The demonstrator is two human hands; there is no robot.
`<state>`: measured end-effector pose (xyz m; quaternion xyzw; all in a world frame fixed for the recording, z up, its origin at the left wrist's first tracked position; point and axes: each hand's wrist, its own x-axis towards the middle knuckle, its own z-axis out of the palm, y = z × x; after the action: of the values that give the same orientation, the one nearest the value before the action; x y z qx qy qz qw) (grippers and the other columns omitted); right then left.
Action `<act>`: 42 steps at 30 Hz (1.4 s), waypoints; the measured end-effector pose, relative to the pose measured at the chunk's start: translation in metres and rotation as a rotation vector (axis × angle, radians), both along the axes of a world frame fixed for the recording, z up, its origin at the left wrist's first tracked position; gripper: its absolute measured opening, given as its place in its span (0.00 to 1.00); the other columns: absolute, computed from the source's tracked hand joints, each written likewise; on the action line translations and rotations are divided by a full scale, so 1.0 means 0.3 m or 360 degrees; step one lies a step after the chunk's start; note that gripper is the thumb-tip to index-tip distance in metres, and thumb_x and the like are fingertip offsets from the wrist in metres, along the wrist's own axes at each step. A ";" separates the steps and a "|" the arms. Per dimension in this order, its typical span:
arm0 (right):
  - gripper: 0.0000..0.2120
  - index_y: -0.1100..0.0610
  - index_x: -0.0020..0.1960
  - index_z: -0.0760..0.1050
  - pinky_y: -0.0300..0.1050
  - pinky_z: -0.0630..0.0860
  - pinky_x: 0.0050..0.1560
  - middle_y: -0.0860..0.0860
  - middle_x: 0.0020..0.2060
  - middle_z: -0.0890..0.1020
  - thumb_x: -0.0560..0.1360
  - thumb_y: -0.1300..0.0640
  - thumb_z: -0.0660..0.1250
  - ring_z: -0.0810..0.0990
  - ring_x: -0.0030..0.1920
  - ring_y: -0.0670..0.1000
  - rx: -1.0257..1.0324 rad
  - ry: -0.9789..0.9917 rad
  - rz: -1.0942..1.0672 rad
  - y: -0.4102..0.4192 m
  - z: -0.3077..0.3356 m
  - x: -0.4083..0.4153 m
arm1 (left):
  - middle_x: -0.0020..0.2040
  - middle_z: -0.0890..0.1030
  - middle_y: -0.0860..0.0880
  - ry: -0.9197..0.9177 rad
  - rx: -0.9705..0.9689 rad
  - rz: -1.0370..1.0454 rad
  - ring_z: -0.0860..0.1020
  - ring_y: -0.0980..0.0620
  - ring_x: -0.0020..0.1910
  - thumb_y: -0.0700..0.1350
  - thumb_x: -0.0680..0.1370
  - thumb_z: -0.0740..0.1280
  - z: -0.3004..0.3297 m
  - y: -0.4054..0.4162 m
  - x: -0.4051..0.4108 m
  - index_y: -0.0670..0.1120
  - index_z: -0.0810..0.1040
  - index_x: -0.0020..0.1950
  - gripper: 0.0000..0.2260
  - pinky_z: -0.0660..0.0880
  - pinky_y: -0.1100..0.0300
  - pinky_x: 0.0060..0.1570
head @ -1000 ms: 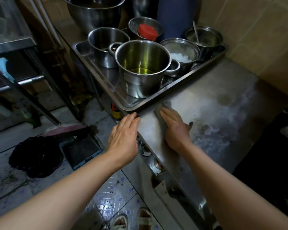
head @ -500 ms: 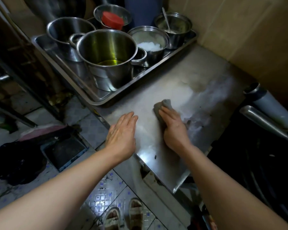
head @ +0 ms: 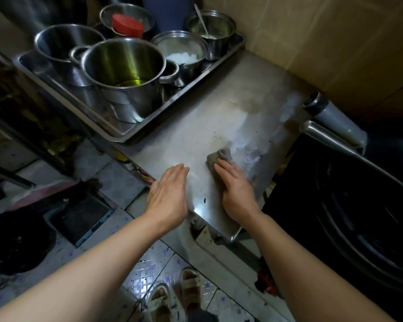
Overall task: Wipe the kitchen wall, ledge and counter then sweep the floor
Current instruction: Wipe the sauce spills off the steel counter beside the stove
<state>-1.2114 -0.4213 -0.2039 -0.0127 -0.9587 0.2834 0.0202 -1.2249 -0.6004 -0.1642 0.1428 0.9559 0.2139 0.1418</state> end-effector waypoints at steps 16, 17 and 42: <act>0.30 0.53 0.73 0.64 0.52 0.50 0.75 0.48 0.75 0.60 0.74 0.73 0.57 0.51 0.76 0.52 0.0168 -0.0215 0.0030 0.199 0.035 0.085 | 0.78 0.51 0.50 -0.0034 0.0000 -0.0059 0.49 0.52 0.76 0.39 0.77 0.62 0.049 0.069 0.057 0.48 0.51 0.77 0.32 0.51 0.55 0.73; 0.31 0.53 0.73 0.63 0.51 0.49 0.76 0.47 0.75 0.59 0.73 0.73 0.56 0.50 0.76 0.52 0.0175 -0.0227 0.0051 0.219 0.040 0.068 | 0.78 0.51 0.50 -0.0041 0.0003 -0.0038 0.49 0.52 0.76 0.39 0.76 0.62 0.046 0.078 0.063 0.48 0.51 0.77 0.32 0.51 0.55 0.72; 0.33 0.59 0.71 0.66 0.32 0.47 0.68 0.50 0.72 0.66 0.69 0.77 0.57 0.55 0.75 0.53 -0.0115 -0.0043 0.0283 -0.089 0.007 0.295 | 0.77 0.52 0.51 -0.0078 -0.0094 0.0543 0.50 0.52 0.76 0.37 0.75 0.63 0.006 0.015 0.275 0.48 0.52 0.76 0.33 0.54 0.49 0.73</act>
<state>-1.1229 -0.4479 -0.2019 0.0679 -0.9454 0.3183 -0.0185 -1.1423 -0.5959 -0.1624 -0.0310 0.9683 0.2102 0.1310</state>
